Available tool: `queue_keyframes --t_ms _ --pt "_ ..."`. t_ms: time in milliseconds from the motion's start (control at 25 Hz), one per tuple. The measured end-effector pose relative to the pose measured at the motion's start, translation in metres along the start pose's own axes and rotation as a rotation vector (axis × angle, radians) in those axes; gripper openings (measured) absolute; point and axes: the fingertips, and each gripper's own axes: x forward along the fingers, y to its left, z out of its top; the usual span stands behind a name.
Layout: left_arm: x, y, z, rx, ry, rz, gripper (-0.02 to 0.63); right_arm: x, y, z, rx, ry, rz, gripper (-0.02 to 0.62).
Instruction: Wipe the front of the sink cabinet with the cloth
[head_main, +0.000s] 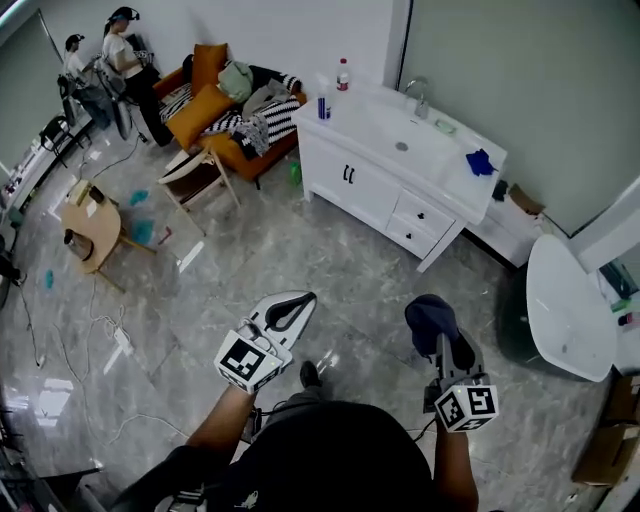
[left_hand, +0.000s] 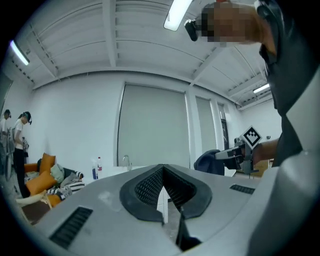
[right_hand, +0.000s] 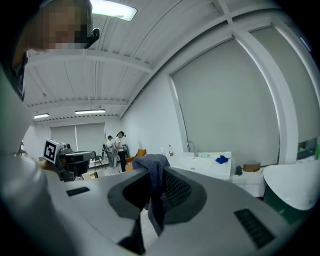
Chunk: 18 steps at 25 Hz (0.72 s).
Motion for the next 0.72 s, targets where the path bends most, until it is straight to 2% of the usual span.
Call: queue_keyframes --t_ms 160,280,400,560,720 --pt "0.015 0.048 -0.005 0.011 0.008 -0.036 0.004 0.043 0.015 0.031 -0.028 -0.031 -0.013 0.048" --pt "0.032 0.082 -0.011 0.028 0.023 -0.055 0.003 0.074 0.015 0.035 -0.009 -0.026 -0.035 0.048" --pt "0.038 0.100 -0.010 -0.019 -0.002 -0.047 0.004 0.092 0.016 0.032 -0.009 0.004 -0.039 0.048" --pt "0.060 0.125 -0.037 -0.038 0.054 -0.027 0.003 0.129 -0.003 0.033 -0.006 0.018 -0.027 0.048" --pt "0.090 0.137 -0.039 -0.056 0.079 -0.018 0.005 0.172 -0.027 0.036 0.018 0.028 0.008 0.048"
